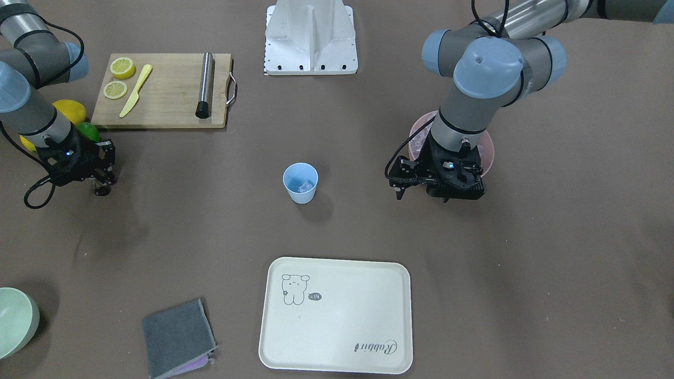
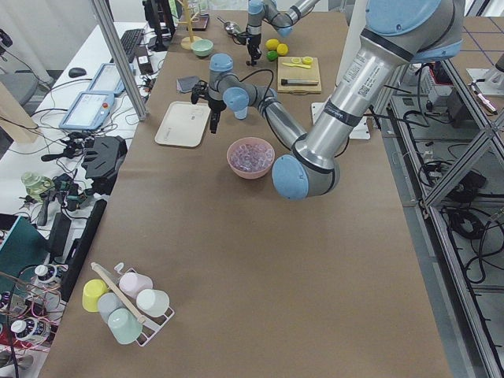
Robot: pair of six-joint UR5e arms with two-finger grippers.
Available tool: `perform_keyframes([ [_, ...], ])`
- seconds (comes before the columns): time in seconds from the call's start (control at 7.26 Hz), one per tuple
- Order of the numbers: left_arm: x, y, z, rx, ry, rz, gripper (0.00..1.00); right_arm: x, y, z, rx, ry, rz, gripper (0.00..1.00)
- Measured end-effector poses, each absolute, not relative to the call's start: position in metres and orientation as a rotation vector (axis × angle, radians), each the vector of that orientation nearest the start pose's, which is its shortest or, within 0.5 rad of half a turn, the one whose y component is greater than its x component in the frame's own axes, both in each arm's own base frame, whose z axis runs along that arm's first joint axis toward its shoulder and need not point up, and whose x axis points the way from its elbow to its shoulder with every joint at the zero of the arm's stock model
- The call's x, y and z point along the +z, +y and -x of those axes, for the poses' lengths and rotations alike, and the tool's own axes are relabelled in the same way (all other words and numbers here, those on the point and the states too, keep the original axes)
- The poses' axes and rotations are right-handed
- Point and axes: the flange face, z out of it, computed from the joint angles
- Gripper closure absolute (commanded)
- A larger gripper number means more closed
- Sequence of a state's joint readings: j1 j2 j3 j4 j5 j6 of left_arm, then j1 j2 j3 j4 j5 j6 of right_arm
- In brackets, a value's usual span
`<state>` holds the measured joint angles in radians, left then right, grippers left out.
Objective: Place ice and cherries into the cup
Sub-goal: 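Carry the cherries with the right gripper over the light-blue cup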
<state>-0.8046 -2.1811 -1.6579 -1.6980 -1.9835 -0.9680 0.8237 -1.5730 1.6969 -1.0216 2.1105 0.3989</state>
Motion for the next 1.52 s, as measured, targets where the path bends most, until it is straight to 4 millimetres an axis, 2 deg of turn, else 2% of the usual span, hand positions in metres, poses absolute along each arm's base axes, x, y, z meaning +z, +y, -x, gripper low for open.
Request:
perform_keyframes([
  [0.28,0.248,-0.553,-0.406,-0.015,0.869,-0.226,0.03,0.535,-0.439,0.290,-0.507,-0.809,-0.289,1.00],
  [0.41,0.248,-0.552,-0.407,-0.014,0.870,-0.226,0.03,0.518,-0.442,0.283,-0.501,-0.828,-0.309,1.00],
  [0.55,0.248,-0.552,-0.407,-0.013,0.871,-0.226,0.03,0.493,-0.444,0.276,-0.486,-0.861,-0.320,1.00],
  [0.69,0.247,-0.551,-0.407,-0.013,0.872,-0.227,0.03,0.458,-0.452,0.282,-0.440,-0.904,-0.311,1.00],
  [0.83,0.246,-0.551,-0.407,-0.013,0.873,-0.227,0.03,0.412,-0.464,0.304,-0.379,-0.941,-0.292,1.00],
  [0.96,0.246,-0.550,-0.408,-0.011,0.873,-0.225,0.03,0.356,-0.473,0.342,-0.335,-0.963,-0.281,1.00],
  [1.24,0.248,-0.549,-0.409,-0.009,0.872,-0.224,0.03,0.239,-0.474,0.422,-0.264,-0.981,-0.257,1.00],
  [1.38,0.247,-0.549,-0.409,-0.008,0.872,-0.224,0.03,0.198,-0.466,0.452,-0.229,-0.984,-0.255,1.00],
  [1.52,0.246,-0.549,-0.409,-0.008,0.874,-0.226,0.03,0.173,-0.456,0.478,-0.201,-0.981,-0.262,1.00],
])
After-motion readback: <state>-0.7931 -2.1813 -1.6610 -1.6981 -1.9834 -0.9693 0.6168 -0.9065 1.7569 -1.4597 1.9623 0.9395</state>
